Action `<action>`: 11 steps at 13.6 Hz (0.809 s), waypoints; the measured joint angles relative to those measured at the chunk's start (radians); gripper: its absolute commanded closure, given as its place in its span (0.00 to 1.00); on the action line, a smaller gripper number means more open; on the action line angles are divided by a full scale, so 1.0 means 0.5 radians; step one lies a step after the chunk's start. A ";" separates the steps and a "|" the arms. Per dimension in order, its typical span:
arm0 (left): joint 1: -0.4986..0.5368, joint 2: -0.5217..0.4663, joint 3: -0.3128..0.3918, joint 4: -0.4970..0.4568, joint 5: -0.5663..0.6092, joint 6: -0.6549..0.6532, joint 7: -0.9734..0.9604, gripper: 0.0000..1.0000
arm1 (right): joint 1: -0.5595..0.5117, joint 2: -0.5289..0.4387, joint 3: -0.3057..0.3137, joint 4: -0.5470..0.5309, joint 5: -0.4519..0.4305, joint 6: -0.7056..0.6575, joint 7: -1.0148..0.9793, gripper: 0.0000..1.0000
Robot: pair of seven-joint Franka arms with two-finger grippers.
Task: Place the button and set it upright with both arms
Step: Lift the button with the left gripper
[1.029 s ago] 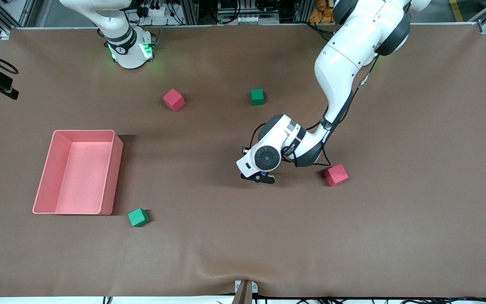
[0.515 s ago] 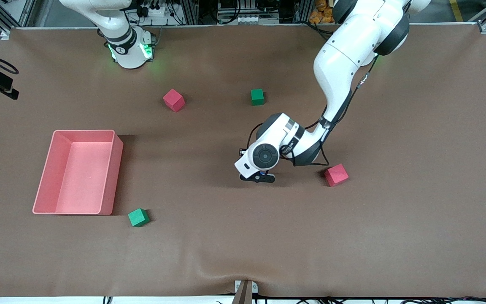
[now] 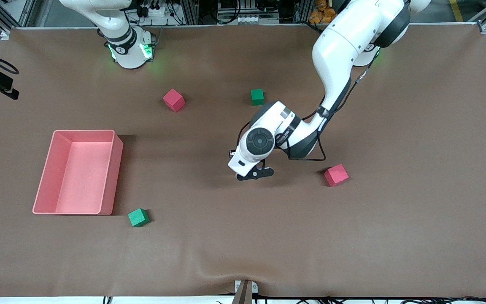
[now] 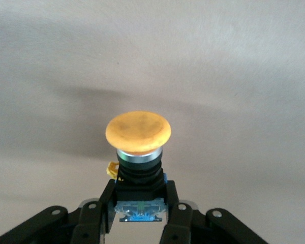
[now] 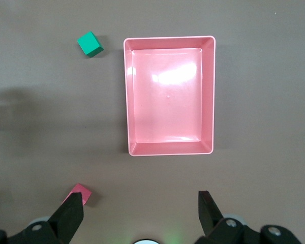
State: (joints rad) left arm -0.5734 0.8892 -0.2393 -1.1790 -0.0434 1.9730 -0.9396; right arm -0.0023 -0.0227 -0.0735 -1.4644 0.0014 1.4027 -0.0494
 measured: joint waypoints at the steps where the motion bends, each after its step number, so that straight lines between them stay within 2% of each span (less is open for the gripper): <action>1: -0.008 -0.019 0.004 0.000 0.053 0.008 -0.123 1.00 | 0.000 0.000 0.000 0.000 0.000 0.000 0.000 0.00; 6: -0.056 -0.031 0.006 -0.021 0.445 0.169 -0.780 1.00 | 0.000 0.000 0.007 0.000 0.001 0.000 0.000 0.00; 11: -0.251 -0.014 0.007 -0.064 0.916 0.205 -1.495 1.00 | 0.001 0.000 0.019 -0.001 0.001 0.000 0.000 0.00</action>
State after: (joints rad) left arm -0.6987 0.8823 -0.2358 -1.2112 0.4147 2.0757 -1.6870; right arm -0.0019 -0.0227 -0.0638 -1.4652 0.0018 1.4026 -0.0494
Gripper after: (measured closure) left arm 0.590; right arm 0.000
